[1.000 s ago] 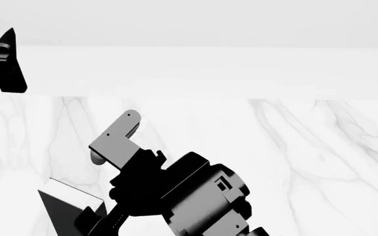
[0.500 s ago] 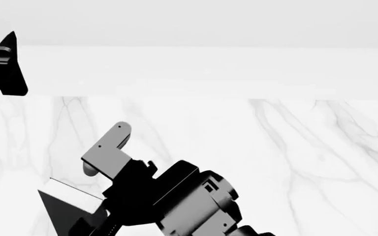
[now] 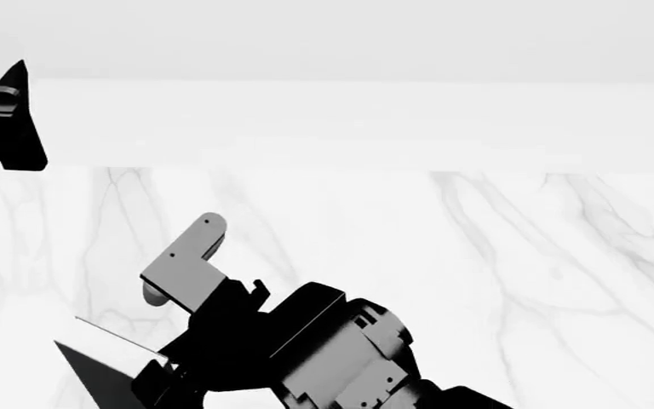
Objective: Pick up the book on the left and place it on top of the shelf.
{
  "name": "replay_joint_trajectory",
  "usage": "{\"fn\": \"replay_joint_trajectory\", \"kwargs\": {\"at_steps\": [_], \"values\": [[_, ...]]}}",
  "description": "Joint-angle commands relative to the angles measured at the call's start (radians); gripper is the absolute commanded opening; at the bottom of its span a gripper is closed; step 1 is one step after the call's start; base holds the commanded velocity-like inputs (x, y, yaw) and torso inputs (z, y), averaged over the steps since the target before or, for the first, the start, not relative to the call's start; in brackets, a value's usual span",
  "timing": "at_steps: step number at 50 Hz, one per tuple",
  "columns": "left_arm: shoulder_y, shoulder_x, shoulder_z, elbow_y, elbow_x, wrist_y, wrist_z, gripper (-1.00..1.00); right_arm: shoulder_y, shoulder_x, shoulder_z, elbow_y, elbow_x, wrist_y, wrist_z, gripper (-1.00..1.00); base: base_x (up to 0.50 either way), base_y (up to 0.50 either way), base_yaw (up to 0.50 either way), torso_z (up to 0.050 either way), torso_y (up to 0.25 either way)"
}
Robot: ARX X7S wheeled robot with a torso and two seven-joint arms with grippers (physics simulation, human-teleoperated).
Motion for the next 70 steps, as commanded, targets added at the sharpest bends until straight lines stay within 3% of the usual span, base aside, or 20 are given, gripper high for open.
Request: {"fn": "replay_joint_trajectory", "kwargs": {"at_steps": [1, 8, 23, 29, 31, 38, 49, 56, 70], "values": [[0.005, -0.001, -0.004, 0.004, -0.005, -0.001, -0.004, 1.00, 0.009, 0.003, -0.029, -0.003, 0.052, -0.025, 0.008, -1.00, 0.00, 0.00, 0.00, 0.000, 0.000], [0.006, -0.001, -0.007, 0.004, -0.009, 0.000, -0.005, 1.00, 0.015, 0.012, -0.024, -0.023, 0.063, -0.022, 0.030, -1.00, 0.00, 0.00, 0.00, 0.000, 0.000], [-0.004, -0.006, -0.011, 0.010, -0.016, -0.009, -0.009, 1.00, 0.204, 0.198, 0.057, -0.343, 0.079, 0.094, 0.311, -1.00, 0.00, 0.00, 0.00, 0.000, 0.001], [-0.004, -0.009, -0.012, 0.005, -0.017, -0.005, -0.010, 1.00, 0.262, 0.243, -0.029, -0.393, -0.101, 0.075, 0.459, -1.00, 0.00, 0.00, 0.00, 0.000, 0.000], [-0.003, -0.008, -0.012, 0.005, -0.017, -0.003, -0.010, 1.00, 0.284, 0.245, -0.109, -0.389, -0.252, 0.059, 0.574, -1.00, 0.00, 0.00, 0.00, 0.000, 0.000], [-0.005, -0.009, -0.012, 0.008, -0.021, -0.007, -0.013, 1.00, 0.322, 0.236, -0.190, -0.351, -0.396, 0.107, 0.705, -1.00, 0.00, 0.00, 0.00, 0.000, 0.001], [-0.005, -0.012, -0.016, 0.013, -0.027, -0.012, -0.017, 1.00, 0.365, 0.122, -0.305, -0.027, -0.597, 0.167, 0.861, -1.00, 0.00, 0.00, 0.00, 0.000, 0.001], [-0.004, -0.014, -0.016, 0.013, -0.029, -0.012, -0.020, 1.00, 0.361, -0.008, -0.360, 0.388, -0.679, 0.042, 0.853, -1.00, 0.00, 0.00, 0.00, 0.000, 0.001], [-0.004, -0.014, -0.013, 0.013, -0.035, -0.009, -0.023, 1.00, 0.396, 0.035, -0.324, 0.486, -0.794, 0.234, 0.771, -1.00, 0.00, 0.00, 0.00, 0.000, 0.002]]}}
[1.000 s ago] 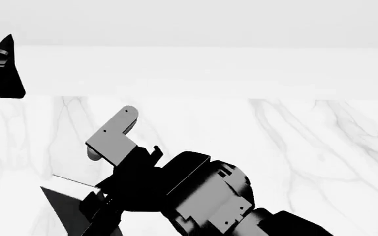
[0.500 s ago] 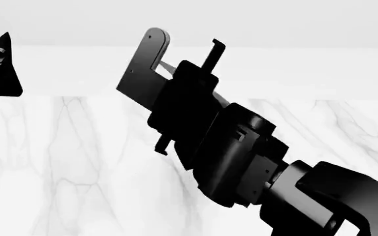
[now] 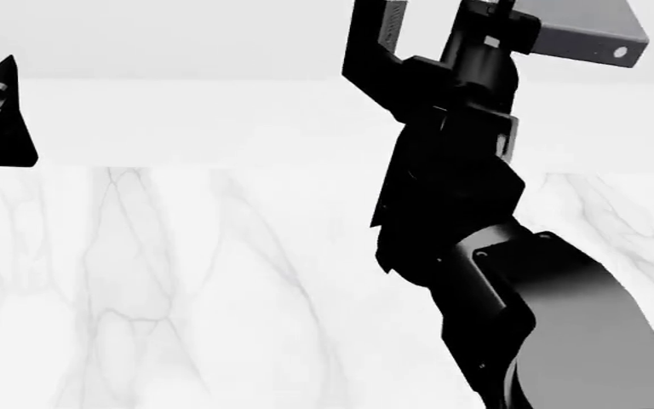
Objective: Pick up the book on the left and place it on top of the shelf.
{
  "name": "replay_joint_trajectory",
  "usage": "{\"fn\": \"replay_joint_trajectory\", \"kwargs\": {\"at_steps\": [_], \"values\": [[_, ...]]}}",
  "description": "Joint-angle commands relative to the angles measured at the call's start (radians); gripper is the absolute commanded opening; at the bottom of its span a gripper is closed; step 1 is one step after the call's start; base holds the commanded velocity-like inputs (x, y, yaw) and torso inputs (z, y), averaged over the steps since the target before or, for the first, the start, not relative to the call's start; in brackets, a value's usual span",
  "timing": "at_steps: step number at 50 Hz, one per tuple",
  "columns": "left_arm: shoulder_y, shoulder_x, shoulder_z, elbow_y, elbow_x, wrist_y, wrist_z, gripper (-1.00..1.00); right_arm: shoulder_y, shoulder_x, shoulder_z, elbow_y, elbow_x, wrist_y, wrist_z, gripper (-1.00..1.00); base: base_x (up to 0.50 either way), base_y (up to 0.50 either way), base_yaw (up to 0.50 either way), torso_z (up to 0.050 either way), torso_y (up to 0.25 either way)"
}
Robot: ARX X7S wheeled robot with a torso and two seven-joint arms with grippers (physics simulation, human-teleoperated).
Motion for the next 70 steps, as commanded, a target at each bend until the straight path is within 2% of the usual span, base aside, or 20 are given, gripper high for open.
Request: {"fn": "replay_joint_trajectory", "kwargs": {"at_steps": [1, 14, 36, 49, 55, 70], "values": [[0.001, -0.001, -0.001, 0.003, -0.006, -0.001, -0.004, 1.00, 0.036, 0.010, -0.007, 0.137, -0.216, 0.134, -0.020, -1.00, 0.00, 0.00, 0.00, 0.000, 0.000], [0.003, -0.005, -0.003, -0.002, -0.010, 0.007, -0.005, 1.00, 0.035, 0.105, 0.052, 0.137, -0.254, 0.340, -0.051, -1.00, 0.00, 0.00, 0.00, 0.000, 0.002], [0.009, -0.012, -0.008, 0.003, -0.020, 0.006, -0.011, 1.00, -0.023, 0.239, 0.157, 0.137, -0.263, 0.592, -0.041, -1.00, 0.00, 0.00, 0.00, 0.000, 0.001], [0.017, -0.014, -0.008, 0.004, -0.024, 0.009, -0.015, 1.00, -0.074, 0.272, 0.247, 0.137, -0.258, 0.642, -0.012, -1.00, 0.00, 0.00, 0.00, 0.000, 0.002], [0.018, -0.016, -0.010, 0.004, -0.027, 0.009, -0.016, 1.00, -0.090, 0.281, 0.239, 0.137, -0.269, 0.680, -0.024, -1.00, 0.00, 0.00, 0.00, 0.000, 0.000], [0.027, -0.021, -0.015, 0.006, -0.033, 0.013, -0.020, 1.00, -0.115, 0.283, 0.337, 0.138, -0.263, 0.647, 0.027, -1.00, 0.00, 0.00, 0.00, 0.000, 0.001]]}}
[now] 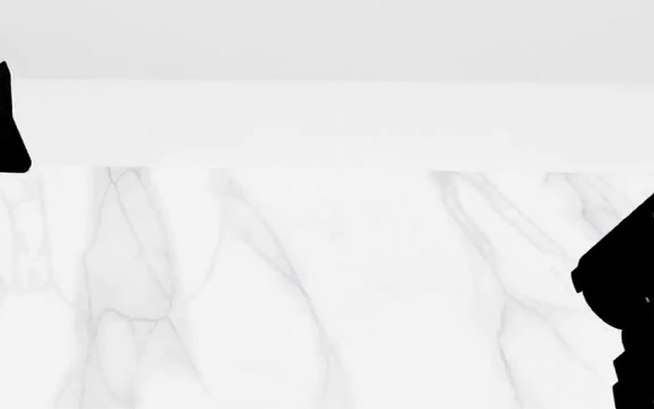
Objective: Pick up the book on the left and place it on top of the shelf.
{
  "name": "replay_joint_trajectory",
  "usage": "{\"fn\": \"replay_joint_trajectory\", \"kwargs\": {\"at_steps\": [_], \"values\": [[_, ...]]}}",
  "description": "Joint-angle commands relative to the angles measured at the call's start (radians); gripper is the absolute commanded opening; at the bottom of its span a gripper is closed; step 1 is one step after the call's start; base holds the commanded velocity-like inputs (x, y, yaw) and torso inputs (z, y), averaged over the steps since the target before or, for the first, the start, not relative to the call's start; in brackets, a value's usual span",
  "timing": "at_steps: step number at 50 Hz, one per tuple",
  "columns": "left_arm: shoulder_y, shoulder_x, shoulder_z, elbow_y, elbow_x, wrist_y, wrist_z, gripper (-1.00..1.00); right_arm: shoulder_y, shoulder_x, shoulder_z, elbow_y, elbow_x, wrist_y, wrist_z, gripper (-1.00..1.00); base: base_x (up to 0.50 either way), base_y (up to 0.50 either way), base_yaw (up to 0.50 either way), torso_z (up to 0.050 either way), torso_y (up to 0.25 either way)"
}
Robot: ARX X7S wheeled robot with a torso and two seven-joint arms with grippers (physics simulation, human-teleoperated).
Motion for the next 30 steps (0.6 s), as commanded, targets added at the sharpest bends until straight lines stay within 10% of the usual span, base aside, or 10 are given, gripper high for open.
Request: {"fn": "replay_joint_trajectory", "kwargs": {"at_steps": [1, 17, 18, 30], "values": [[0.006, -0.004, -0.004, 0.002, -0.004, 0.002, -0.003, 1.00, -0.016, 0.010, -0.076, 0.000, -0.116, 0.004, 0.052, -1.00, 0.00, 0.00, 0.00, 0.000, 0.000], [0.008, -0.005, -0.002, -0.001, -0.010, 0.006, -0.007, 1.00, -0.016, 0.005, -0.021, 0.000, -0.116, -0.023, 0.087, -1.00, 0.00, 0.00, 0.00, 0.001, 0.001], [0.008, -0.005, -0.001, -0.001, -0.010, 0.007, -0.007, 1.00, -0.013, 0.002, -0.006, 0.000, -0.113, -0.040, 0.105, 1.00, 0.00, 0.00, 0.00, 0.000, 0.000], [0.010, -0.007, 0.000, -0.005, -0.013, 0.011, -0.010, 1.00, -0.013, -0.013, 0.026, 0.000, -0.117, -0.075, 0.116, 1.00, 0.00, 0.00, 0.00, 0.000, 0.001]]}}
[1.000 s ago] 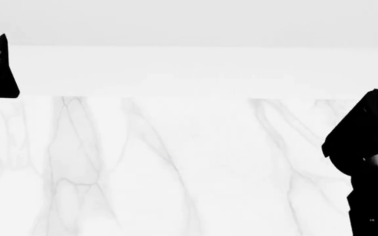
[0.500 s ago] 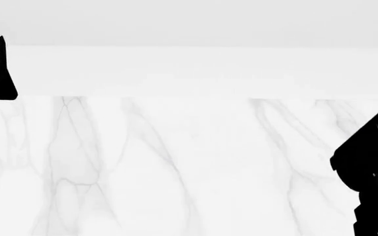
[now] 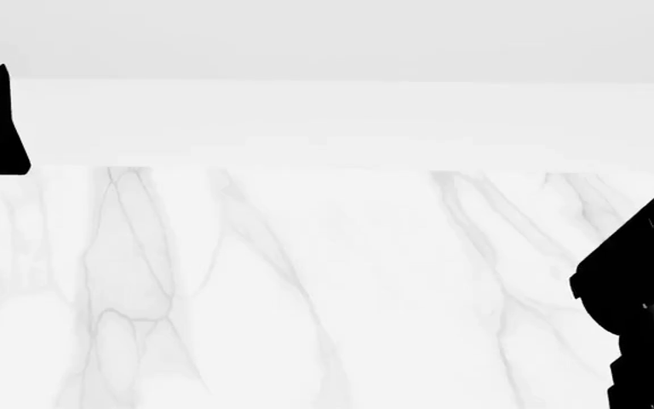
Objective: Pick up the book on the left and place it on top of the shelf.
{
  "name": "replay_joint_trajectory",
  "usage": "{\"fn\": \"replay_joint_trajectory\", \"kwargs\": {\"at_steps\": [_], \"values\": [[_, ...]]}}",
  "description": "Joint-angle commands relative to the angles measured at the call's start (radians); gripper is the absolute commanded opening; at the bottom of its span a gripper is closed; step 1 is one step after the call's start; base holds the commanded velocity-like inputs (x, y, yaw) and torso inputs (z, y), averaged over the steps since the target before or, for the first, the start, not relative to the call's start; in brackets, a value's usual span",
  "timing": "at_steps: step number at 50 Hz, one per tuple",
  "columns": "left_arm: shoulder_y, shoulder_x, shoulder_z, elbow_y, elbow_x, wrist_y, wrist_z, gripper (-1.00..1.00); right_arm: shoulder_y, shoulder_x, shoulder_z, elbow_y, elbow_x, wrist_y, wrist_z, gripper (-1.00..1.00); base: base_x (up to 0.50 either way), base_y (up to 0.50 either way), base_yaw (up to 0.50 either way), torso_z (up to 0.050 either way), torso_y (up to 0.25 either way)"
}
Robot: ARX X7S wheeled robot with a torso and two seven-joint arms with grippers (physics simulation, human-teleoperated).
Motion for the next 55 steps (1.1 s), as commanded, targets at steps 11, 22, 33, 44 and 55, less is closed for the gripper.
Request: {"fn": "replay_joint_trajectory", "kwargs": {"at_steps": [11, 22, 33, 44, 55], "values": [[0.003, -0.002, 0.007, -0.012, -0.003, 0.013, -0.003, 1.00, -0.003, -0.022, -0.047, 0.000, -0.060, -0.044, 0.025, 1.00, 0.00, 0.00, 0.00, 0.000, 0.000], [0.005, -0.003, 0.012, -0.014, -0.005, 0.017, -0.005, 1.00, 0.022, -0.082, -0.060, 0.000, -0.060, -0.174, -0.040, 1.00, 0.00, 0.00, 0.00, 0.000, 0.000], [0.010, -0.004, 0.015, -0.019, -0.007, 0.024, -0.007, 1.00, 0.036, -0.108, -0.086, 0.000, -0.061, -0.225, -0.041, 1.00, 0.00, 0.00, 0.00, 0.000, 0.000], [0.011, -0.003, 0.020, -0.024, -0.009, 0.030, -0.009, 1.00, 0.058, -0.135, 0.122, 0.000, 0.005, -0.409, -0.113, 1.00, 0.00, 0.00, 0.00, 0.000, 0.000], [0.011, -0.003, 0.026, -0.029, -0.012, 0.036, -0.009, 1.00, 0.032, -0.153, 0.448, 0.000, 0.041, -0.604, -0.268, 1.00, 0.00, 0.00, 0.00, 0.000, 0.000]]}}
